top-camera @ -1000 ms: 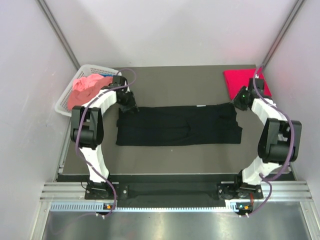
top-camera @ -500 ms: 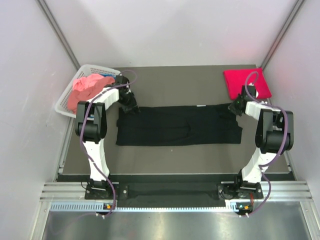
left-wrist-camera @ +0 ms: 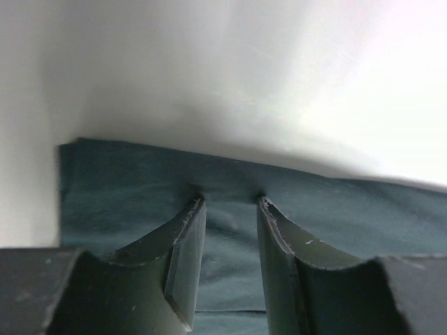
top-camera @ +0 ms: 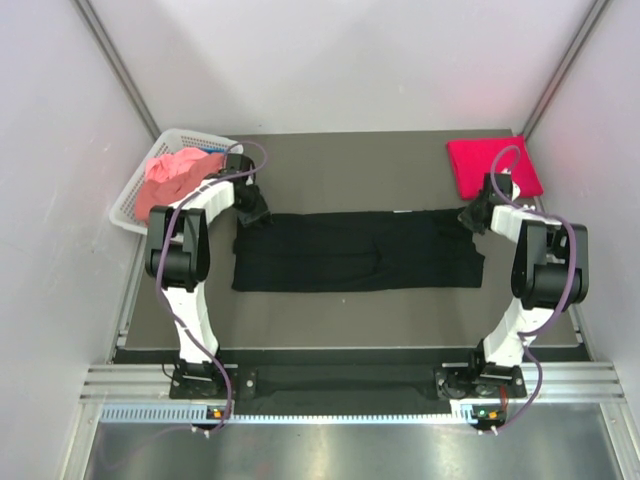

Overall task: Fold and stack the t-shirts
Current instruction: Fold the tshirt

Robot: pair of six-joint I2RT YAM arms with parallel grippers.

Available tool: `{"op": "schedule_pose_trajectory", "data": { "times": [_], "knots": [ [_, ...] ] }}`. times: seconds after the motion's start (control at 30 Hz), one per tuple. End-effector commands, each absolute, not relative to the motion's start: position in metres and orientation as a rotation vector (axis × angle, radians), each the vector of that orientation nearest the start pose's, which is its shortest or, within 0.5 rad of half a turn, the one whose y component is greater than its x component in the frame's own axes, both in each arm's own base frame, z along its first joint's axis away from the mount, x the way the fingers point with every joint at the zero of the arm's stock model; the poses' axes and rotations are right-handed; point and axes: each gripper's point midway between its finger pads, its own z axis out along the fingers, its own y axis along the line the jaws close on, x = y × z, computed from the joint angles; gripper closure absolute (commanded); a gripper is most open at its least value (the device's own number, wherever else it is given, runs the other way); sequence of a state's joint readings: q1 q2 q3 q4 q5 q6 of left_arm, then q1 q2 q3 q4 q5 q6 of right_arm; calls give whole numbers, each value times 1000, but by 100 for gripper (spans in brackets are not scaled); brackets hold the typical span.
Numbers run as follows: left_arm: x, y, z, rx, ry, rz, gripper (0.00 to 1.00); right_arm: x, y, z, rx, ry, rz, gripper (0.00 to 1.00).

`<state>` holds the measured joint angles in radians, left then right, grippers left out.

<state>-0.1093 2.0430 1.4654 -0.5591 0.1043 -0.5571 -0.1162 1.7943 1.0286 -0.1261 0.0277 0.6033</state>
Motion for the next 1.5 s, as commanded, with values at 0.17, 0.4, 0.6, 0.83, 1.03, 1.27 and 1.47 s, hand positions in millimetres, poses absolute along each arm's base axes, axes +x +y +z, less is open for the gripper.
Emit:
{"op": "schedule_pose_trajectory", "data": {
  "times": [0.17, 0.4, 0.6, 0.83, 1.03, 1.27, 1.47],
  "knots": [
    [404, -8, -12, -753, 2733, 115, 58, 445, -41, 26, 907, 2303, 68, 100],
    [402, 5, 3, -788, 2675, 189, 59, 471, -11, 23, 847, 2334, 101, 100],
    [411, 23, 48, -830, 2520, 253, 59, 498, -1, 21, 830, 2322, 138, 100],
    [420, 44, 115, -876, 2288, 303, 58, 554, 16, 34, 761, 2283, 265, 98],
    [427, 37, 157, -855, 2165, 175, 57, 596, 31, 35, 753, 2240, 388, 98],
    [425, -13, 133, -734, 2213, -181, 57, 650, 80, 50, 698, 2142, 649, 98],
    [406, -12, 96, -656, 2352, -124, 55, 665, 93, 63, 719, 2063, 726, 94]
  ]
}}
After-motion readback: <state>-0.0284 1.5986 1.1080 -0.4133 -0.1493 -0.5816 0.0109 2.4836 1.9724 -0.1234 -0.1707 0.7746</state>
